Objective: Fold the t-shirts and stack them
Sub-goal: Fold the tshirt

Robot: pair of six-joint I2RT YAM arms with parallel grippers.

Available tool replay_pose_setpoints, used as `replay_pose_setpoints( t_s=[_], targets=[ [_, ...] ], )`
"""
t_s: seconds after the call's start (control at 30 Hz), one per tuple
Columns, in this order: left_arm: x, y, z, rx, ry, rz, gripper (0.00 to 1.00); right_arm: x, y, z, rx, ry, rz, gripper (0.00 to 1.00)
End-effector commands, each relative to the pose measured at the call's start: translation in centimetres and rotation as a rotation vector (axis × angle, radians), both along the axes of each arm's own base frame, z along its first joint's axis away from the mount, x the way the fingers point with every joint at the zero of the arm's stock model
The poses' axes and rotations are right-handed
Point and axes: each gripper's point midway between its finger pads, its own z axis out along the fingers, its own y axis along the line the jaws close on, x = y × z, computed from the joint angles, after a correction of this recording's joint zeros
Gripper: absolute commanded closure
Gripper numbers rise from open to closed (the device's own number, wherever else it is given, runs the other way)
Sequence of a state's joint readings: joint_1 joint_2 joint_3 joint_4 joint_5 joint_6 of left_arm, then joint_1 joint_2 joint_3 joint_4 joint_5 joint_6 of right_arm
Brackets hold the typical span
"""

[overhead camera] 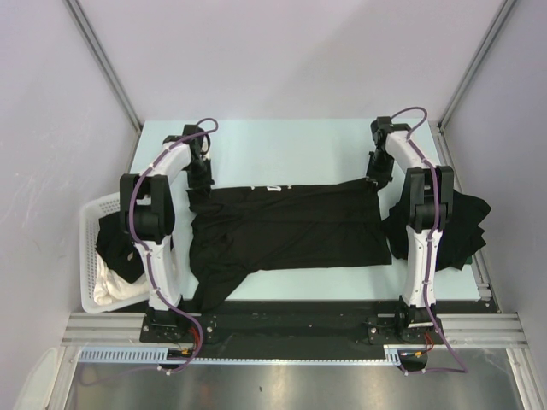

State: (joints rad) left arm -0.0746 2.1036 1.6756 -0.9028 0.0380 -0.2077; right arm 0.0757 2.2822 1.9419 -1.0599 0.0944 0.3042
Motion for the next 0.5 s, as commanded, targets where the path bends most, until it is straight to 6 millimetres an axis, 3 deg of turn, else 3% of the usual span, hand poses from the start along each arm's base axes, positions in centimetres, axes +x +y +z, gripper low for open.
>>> replay_pose_setpoints(
  t_s=[0.0,0.17,0.47],
  targets=[
    [0.5,-0.3,1.6,-0.004,-0.040,-0.032,0.89,2.3,-0.3,3.4,-0.026,-0.104,-0.011,0.73],
    [0.3,-0.4,1.8,-0.007,-0.043,-0.037,0.89,3.1,-0.4,4.8,-0.033,-0.142,-0.008,0.71],
    [0.1,-0.4,1.7,-0.006,-0.036,-0.043,0.89,2.3,-0.6,2.8,-0.046,-0.088,-0.019,0.69]
  ],
)
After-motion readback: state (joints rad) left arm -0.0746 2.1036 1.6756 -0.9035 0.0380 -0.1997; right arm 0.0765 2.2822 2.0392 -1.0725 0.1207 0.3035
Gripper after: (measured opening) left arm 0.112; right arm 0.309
